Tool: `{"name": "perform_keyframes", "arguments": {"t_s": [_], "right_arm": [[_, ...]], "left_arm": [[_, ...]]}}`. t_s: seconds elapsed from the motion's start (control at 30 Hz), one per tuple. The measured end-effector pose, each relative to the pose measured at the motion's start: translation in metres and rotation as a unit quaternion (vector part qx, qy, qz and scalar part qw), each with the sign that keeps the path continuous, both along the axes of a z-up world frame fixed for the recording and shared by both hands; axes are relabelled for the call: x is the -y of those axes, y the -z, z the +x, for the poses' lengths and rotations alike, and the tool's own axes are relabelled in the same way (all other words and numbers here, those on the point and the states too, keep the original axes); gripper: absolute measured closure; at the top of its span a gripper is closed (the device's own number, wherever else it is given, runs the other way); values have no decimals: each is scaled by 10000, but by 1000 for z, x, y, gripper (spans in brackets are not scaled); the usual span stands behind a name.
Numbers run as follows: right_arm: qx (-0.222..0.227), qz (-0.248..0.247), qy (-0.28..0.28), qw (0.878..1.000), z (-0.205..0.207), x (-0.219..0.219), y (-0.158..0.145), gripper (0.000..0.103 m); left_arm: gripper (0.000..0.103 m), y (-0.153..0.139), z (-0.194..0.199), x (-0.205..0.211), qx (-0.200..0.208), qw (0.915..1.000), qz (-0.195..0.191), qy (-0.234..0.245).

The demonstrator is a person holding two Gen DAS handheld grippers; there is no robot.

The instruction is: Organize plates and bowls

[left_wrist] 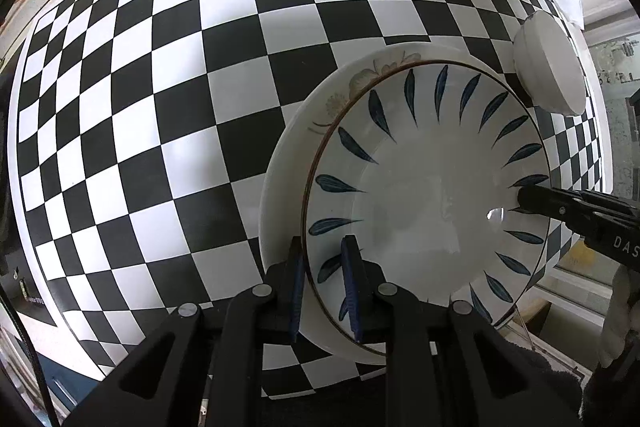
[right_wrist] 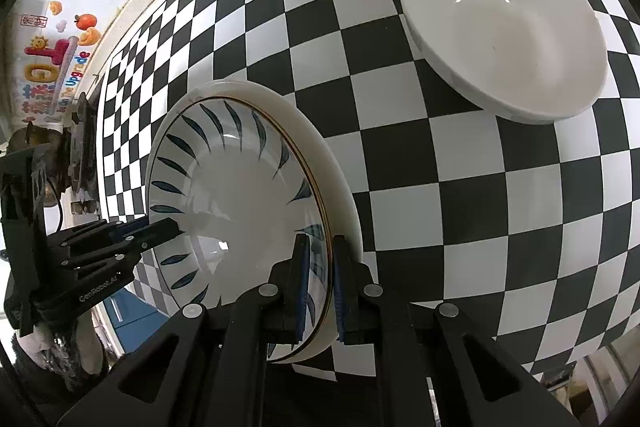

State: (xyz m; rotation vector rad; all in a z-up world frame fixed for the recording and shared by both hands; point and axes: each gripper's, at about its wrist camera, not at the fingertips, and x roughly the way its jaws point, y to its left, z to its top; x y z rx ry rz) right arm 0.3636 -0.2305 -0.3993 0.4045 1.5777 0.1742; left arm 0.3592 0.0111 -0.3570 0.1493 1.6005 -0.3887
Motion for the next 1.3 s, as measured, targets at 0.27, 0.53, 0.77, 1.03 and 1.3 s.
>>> {"name": "perform_keyframes", "arguments": {"t_s": [0.27, 0.53, 0.77, 1.03, 1.3], "right_arm": [[-135, -101, 5, 9999, 3, -4, 0, 88], [-42, -453, -69, 9989, 1, -6, -19, 86], [381, -1024, -230, 9937, -10, -21, -78, 73], [974, -1241, -423, 9866, -37, -45, -162, 72], [1291, -1263, -462, 9825, -66, -60, -215, 72]], "left_arm": [[87, 0, -2, -5, -71, 9996, 137, -219], [86, -19, -6, -11, 32, 9986, 267, -455], [86, -75, -14, -17, 194, 9975, -83, -680], [86, -152, -35, -26, 607, 9953, -359, -660], [86, -189, -56, -27, 738, 9939, -513, -631]]}}
